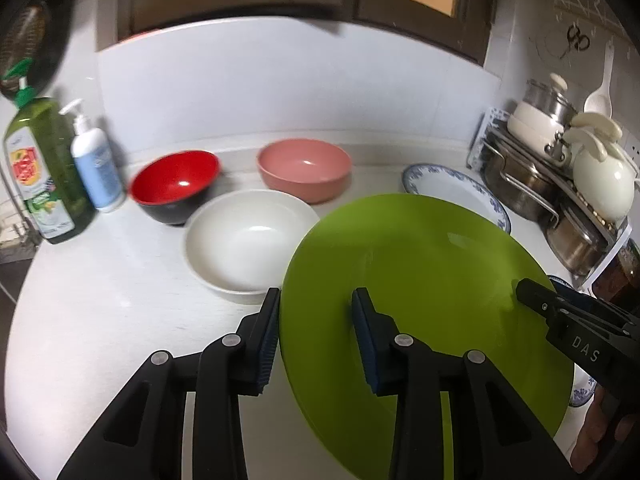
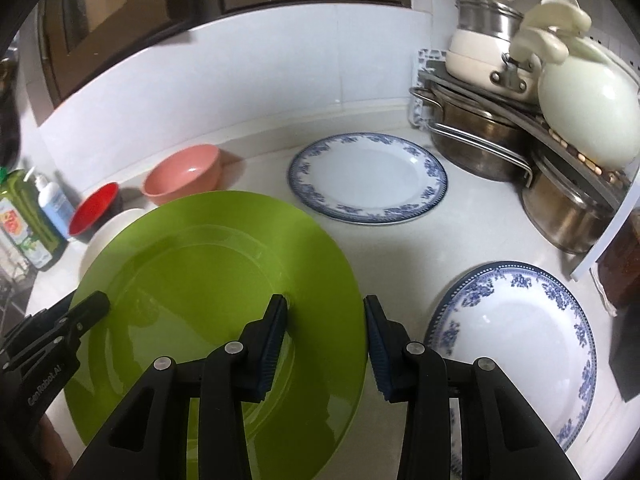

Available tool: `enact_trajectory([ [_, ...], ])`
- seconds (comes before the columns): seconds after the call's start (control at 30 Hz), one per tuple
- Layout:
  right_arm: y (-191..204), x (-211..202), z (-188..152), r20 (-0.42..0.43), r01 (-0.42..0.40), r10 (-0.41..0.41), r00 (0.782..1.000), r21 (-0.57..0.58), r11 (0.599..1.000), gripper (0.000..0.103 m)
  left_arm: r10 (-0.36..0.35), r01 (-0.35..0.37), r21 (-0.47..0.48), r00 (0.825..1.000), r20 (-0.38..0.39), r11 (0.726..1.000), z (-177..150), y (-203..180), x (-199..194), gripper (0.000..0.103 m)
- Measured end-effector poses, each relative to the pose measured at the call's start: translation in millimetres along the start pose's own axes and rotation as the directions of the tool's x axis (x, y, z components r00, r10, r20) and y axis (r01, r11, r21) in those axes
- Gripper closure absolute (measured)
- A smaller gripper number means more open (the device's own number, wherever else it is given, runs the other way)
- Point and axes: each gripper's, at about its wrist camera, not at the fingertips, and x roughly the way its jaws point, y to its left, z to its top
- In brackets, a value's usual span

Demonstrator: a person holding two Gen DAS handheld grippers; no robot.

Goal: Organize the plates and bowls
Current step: 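Close the left tool on the green plate rim while the right tool grips beside it, then carry the green plate toward the sink with both tools, lower it, open both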

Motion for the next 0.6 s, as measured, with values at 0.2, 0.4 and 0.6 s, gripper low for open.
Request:
enact_trajectory([
  [0.2, 29.8, -21.1, -2.1, 0.034, -0.028, 0.029, 0.999, -0.029, 0.999, 0.063, 0.028, -0.027, -0.031, 0.998, 0.049, 0.999, -3.7, 27.0, -29.7, 0.068],
  [0.4, 62.8, -41.8, -5.2, 0.065, -0.052, 0.056, 0.996, -0.06, 0.997, 0.063, 0.058, -0.053, -0.058, 0.995, 0.081, 0.997, -10.9, 58.0, -57.5, 0.068],
  [0.6, 98.0, -52.3, -17.7, 0.072, -0.093, 0.1, 0.992, -0.096, 0.991, 0.063, 0.108, -0.1, -0.095, 0.99, 0.087, 0.99, -24.9, 92.5, -81.4, 0.068],
])
